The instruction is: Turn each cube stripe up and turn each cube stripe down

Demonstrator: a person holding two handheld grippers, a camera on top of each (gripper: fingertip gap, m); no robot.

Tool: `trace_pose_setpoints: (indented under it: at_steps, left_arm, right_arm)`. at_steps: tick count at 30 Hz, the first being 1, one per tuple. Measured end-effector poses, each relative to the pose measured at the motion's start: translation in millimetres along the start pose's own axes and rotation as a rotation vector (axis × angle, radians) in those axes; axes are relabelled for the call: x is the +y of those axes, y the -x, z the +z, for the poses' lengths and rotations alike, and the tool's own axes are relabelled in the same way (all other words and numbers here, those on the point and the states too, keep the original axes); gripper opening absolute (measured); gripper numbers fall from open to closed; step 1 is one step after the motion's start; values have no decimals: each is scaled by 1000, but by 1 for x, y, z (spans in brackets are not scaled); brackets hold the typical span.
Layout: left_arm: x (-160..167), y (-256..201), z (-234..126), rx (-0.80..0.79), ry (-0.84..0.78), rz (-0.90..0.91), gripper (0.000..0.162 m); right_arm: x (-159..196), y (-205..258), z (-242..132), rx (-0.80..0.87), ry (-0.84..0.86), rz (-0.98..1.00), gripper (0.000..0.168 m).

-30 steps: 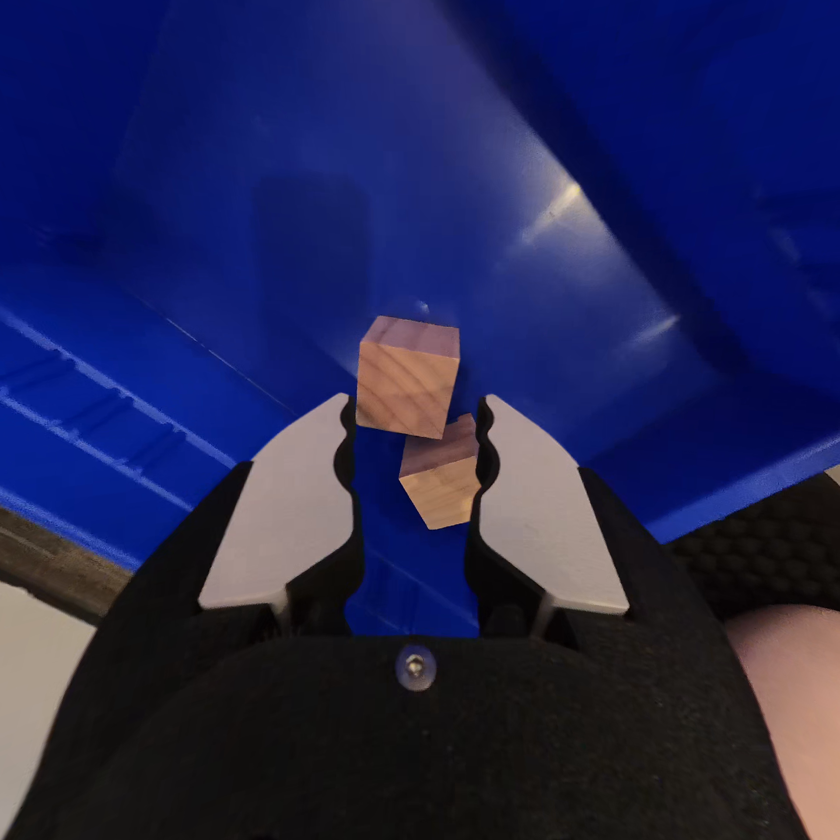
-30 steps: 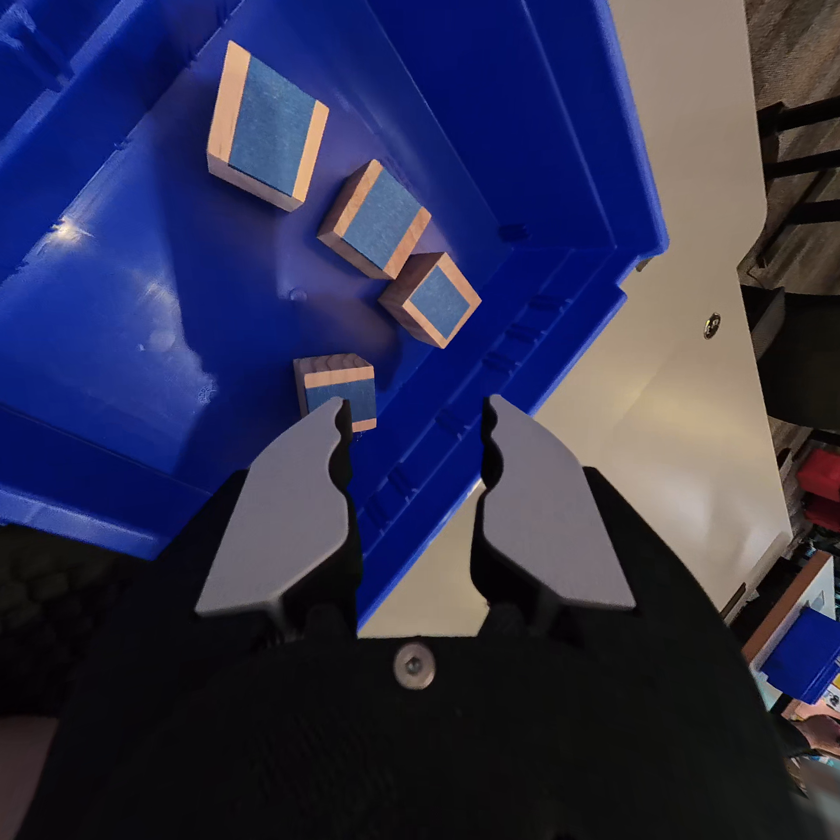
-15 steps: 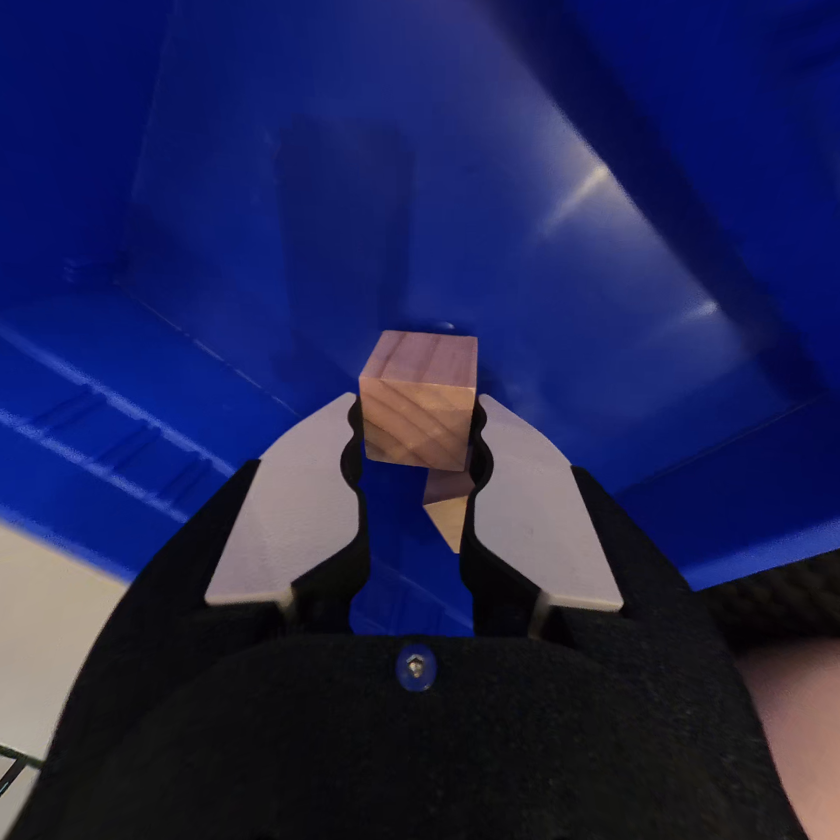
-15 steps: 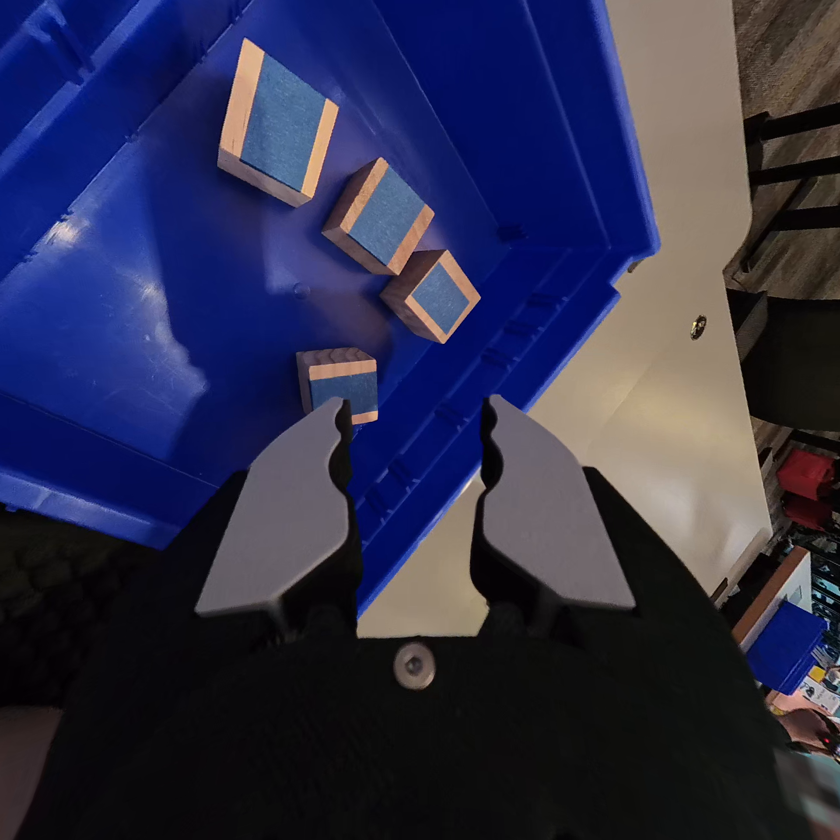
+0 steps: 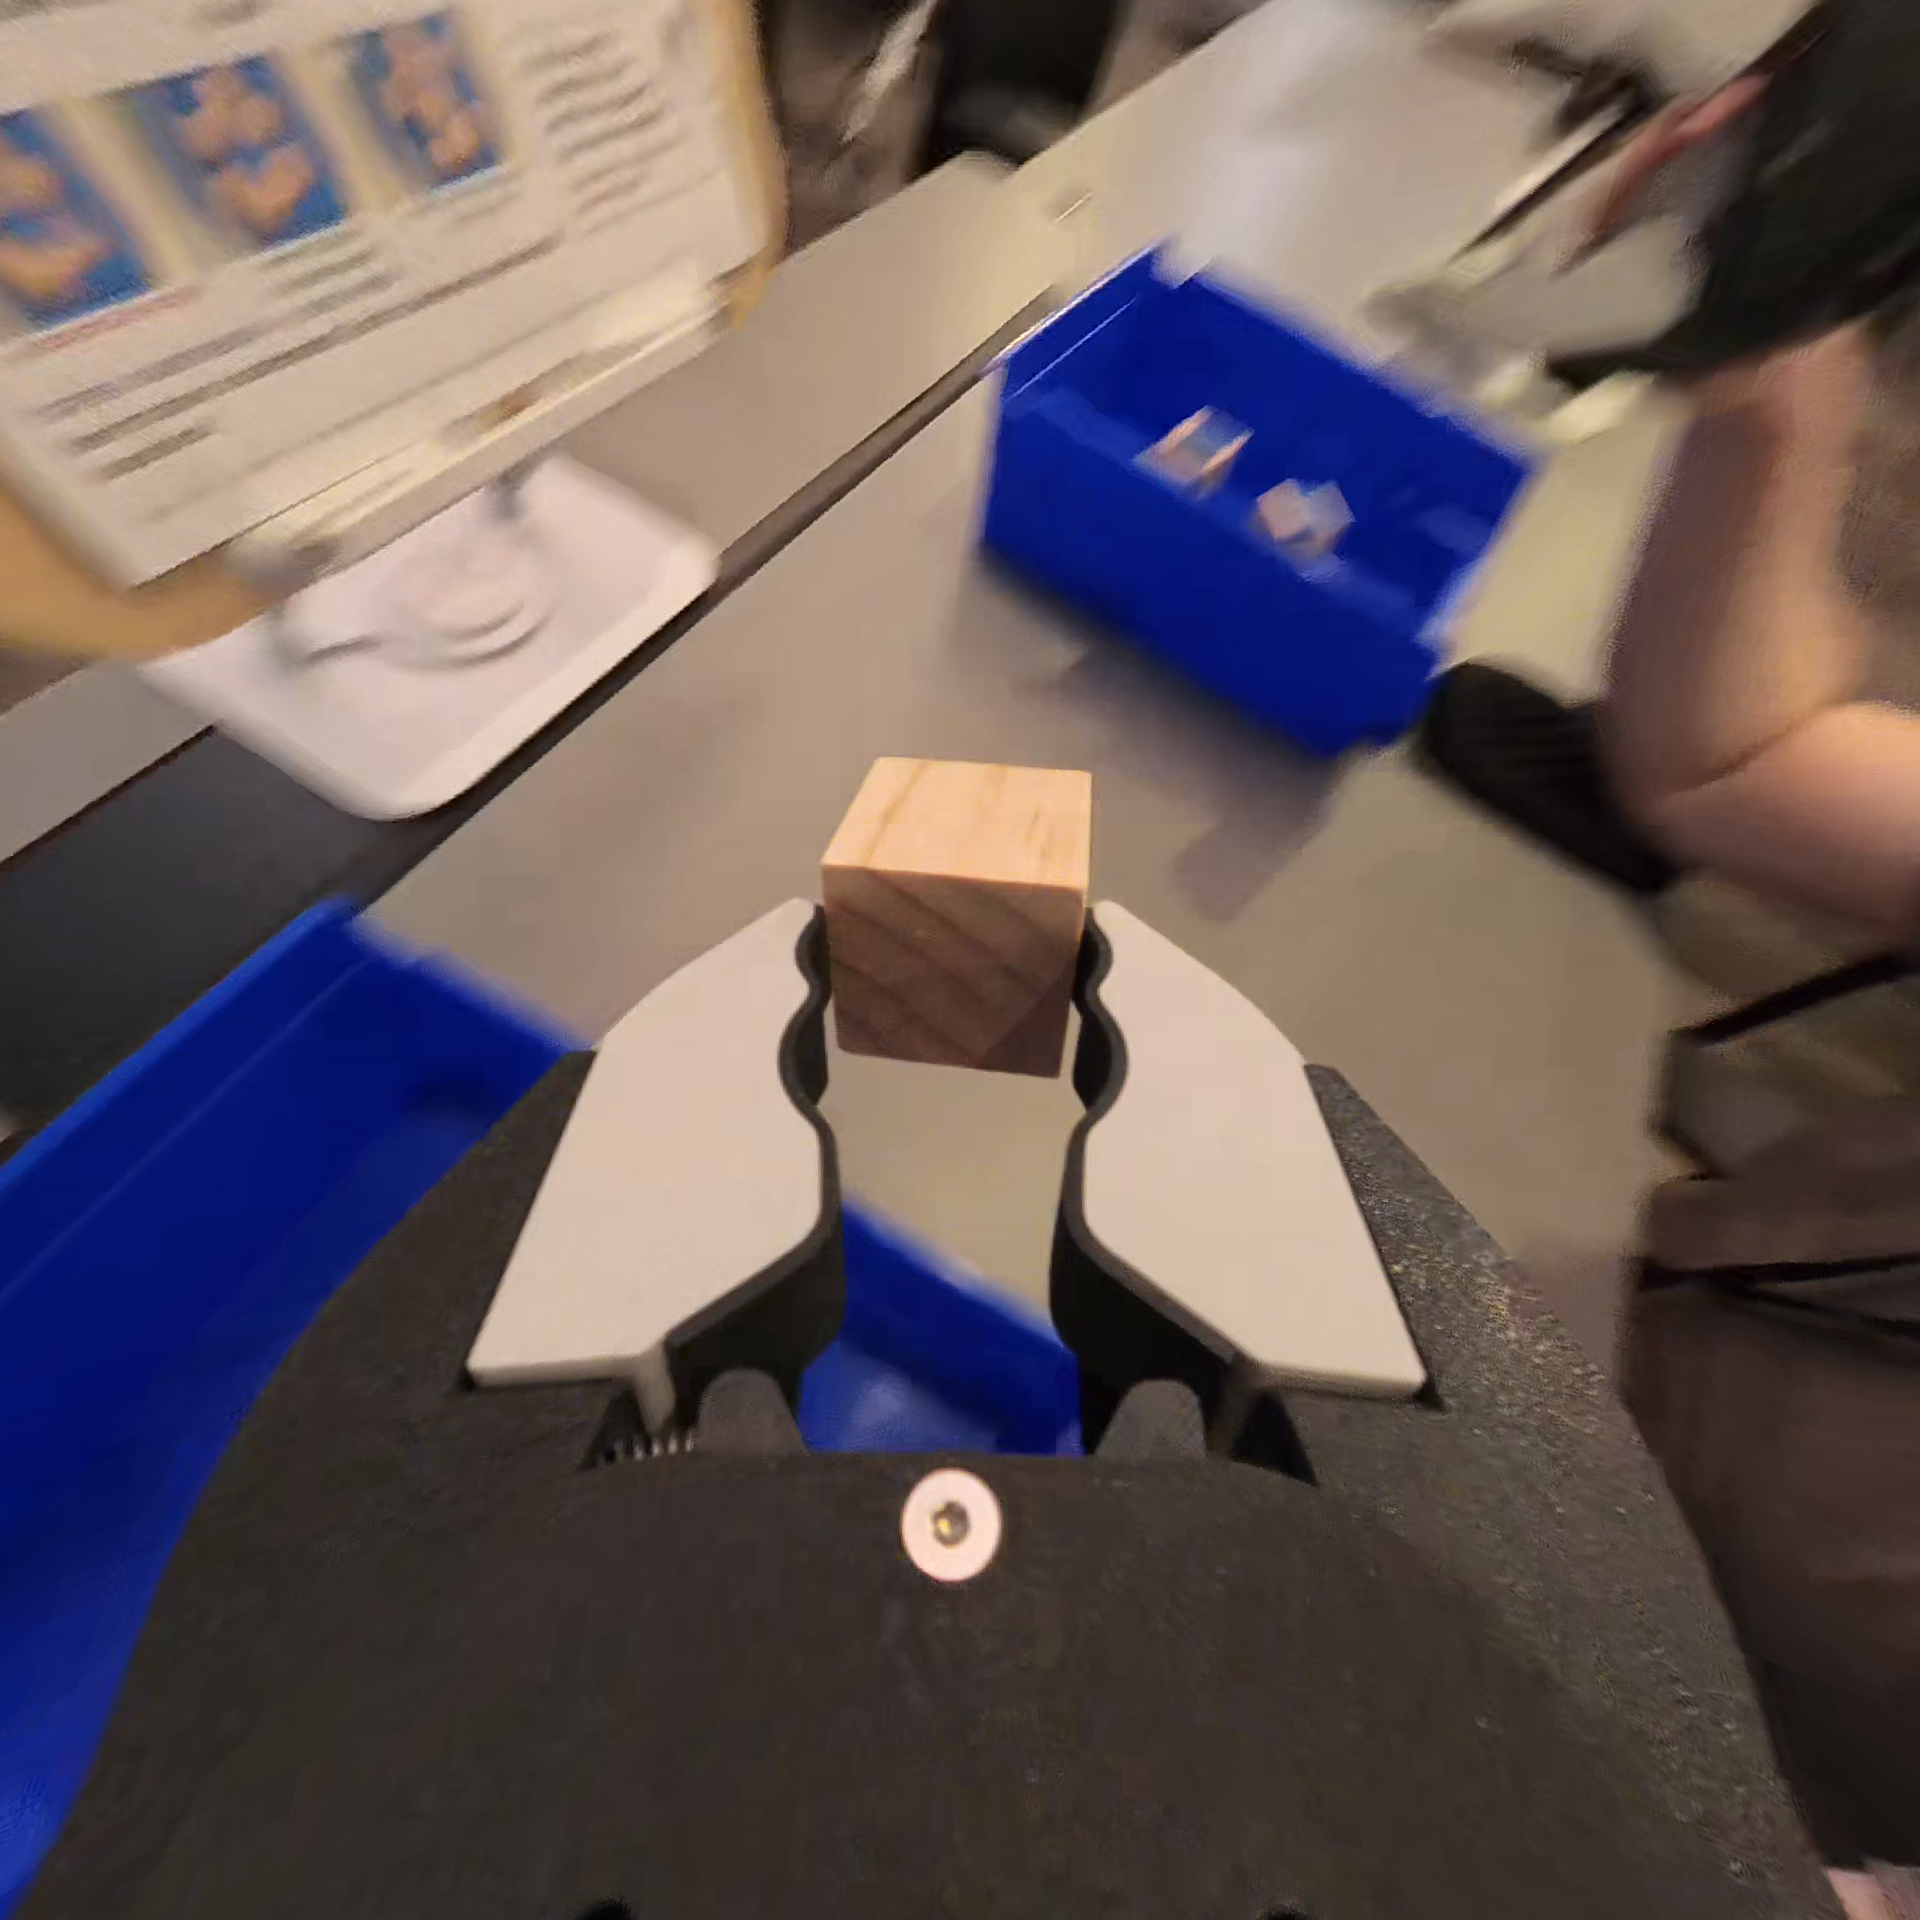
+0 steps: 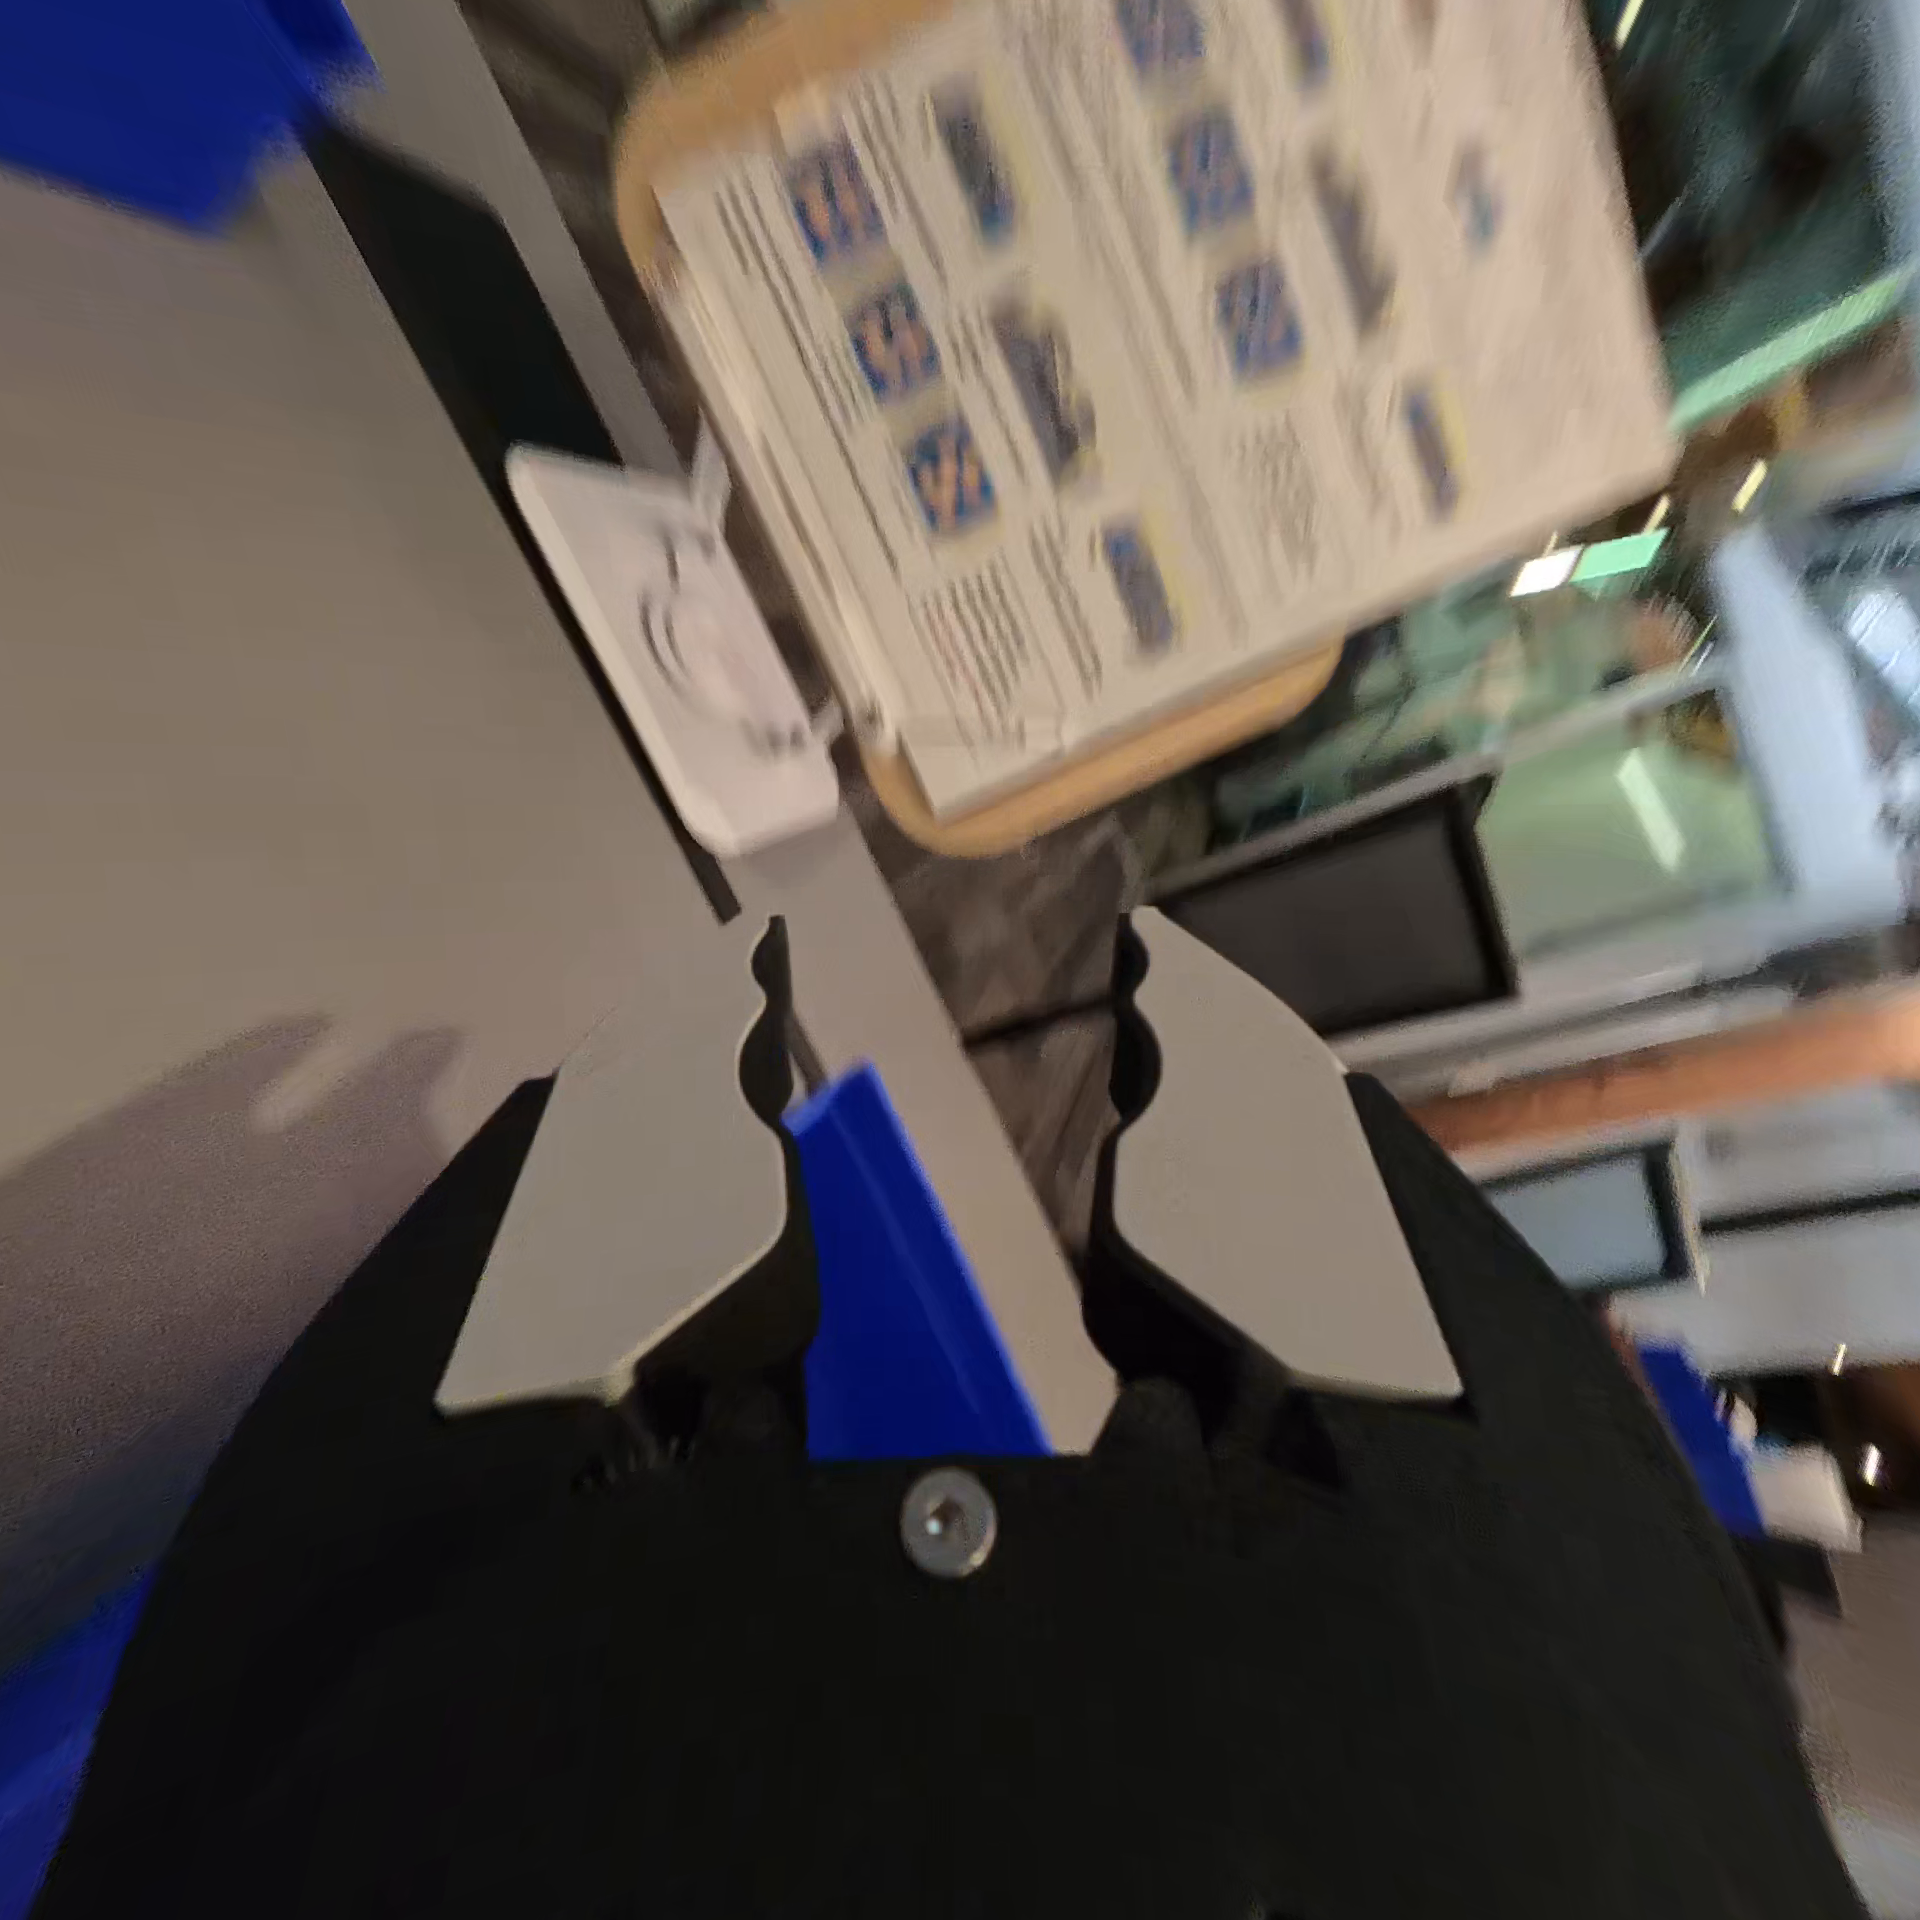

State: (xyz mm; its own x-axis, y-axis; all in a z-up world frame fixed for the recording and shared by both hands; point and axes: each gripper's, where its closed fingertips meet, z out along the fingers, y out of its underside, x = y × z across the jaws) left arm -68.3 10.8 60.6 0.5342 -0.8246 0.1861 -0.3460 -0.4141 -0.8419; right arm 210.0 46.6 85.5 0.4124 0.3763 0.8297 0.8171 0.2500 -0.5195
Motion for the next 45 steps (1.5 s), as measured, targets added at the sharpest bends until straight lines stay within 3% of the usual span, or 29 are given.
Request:
trace_pose_setpoints:
  at_steps: [4,7,11,15,18,19,25,27,29,33,36,40,45]
  left_arm:
    - [-26,-64,28,419,-96,-84,45]
    - [-28,-92,50,598,-78,-121,44]
    - [-22,-111,78,687,-30,-131,45]
    - [-18,-130,87,805,-14,-127,45]
    - [-12,-137,95,816,16,-99,45]
    - [-12,-140,96,824,16,-89,45]
    - [-21,-140,75,913,-32,-124,51]
    - [-29,-127,65,853,-88,-113,47]
    - [-35,-116,53,789,-134,-96,46]
    - [-41,-107,31,724,-174,-72,42]
    - [-40,-106,22,688,-172,-39,40]
    - [-34,-110,22,665,-128,-14,38]
    - [-24,-114,34,653,-52,2,39]
  right_arm:
    - [-71,59,-1,-32,-307,-112,55]
    - [-97,87,-5,-50,-427,-125,64]
    - [-119,106,-18,-113,-555,-59,64]
    - [-125,115,-21,-156,-575,-20,64]
    - [-126,122,-21,-200,-575,-13,52]
    - [-126,126,-22,-215,-577,-30,45]
    - [-122,115,-31,-278,-545,-38,45]
    - [-98,91,-28,-303,-415,-30,45]
    - [-53,72,-24,-407,-212,44,45]
    - [84,55,-25,-546,340,185,46]
    - [167,73,-39,-682,679,266,46]
    - [208,100,-27,-811,794,384,47]
    - [229,123,-18,-888,877,410,47]
